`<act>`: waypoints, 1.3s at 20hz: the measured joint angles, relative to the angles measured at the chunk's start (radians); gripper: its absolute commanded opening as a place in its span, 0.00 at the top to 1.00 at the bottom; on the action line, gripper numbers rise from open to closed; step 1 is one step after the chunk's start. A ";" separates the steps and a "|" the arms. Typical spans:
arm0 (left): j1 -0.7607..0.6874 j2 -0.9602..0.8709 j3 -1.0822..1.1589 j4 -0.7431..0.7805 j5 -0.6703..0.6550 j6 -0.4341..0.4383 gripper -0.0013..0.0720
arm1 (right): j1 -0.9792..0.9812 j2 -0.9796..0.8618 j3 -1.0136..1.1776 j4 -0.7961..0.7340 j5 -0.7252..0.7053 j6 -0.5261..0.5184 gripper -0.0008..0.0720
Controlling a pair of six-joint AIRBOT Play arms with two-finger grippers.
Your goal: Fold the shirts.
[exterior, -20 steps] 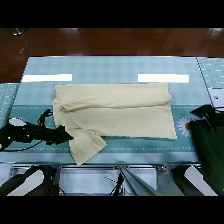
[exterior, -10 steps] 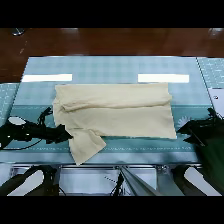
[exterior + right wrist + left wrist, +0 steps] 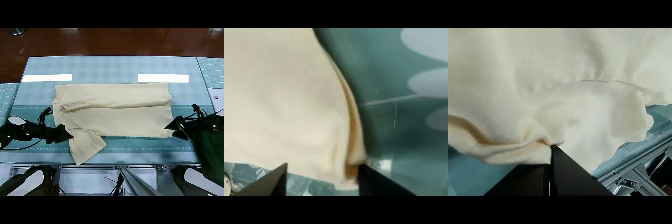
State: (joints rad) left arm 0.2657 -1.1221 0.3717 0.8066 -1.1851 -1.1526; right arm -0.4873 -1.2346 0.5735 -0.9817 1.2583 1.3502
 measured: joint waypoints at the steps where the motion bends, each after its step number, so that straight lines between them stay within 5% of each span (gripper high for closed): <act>1: 0.000 0.000 0.001 0.000 0.000 0.000 0.96 | 0.008 -0.005 0.006 0.014 -0.032 -0.013 0.78; 2: 0.000 0.000 0.001 0.000 0.000 0.000 0.96 | 0.013 -0.008 0.015 0.038 -0.046 -0.026 0.96; 12: 0.032 -0.036 0.296 -0.062 -0.038 -0.009 0.96 | 0.037 -0.037 0.239 0.096 0.007 -0.133 0.96; 26: -0.030 -0.591 0.988 -0.137 -0.070 -0.218 0.96 | 0.122 -0.484 0.787 0.289 -0.050 -0.089 0.96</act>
State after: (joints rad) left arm 0.2359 -1.7126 1.3594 0.6693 -1.2552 -1.3705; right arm -0.3653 -1.7184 1.3602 -0.6926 1.2083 1.2613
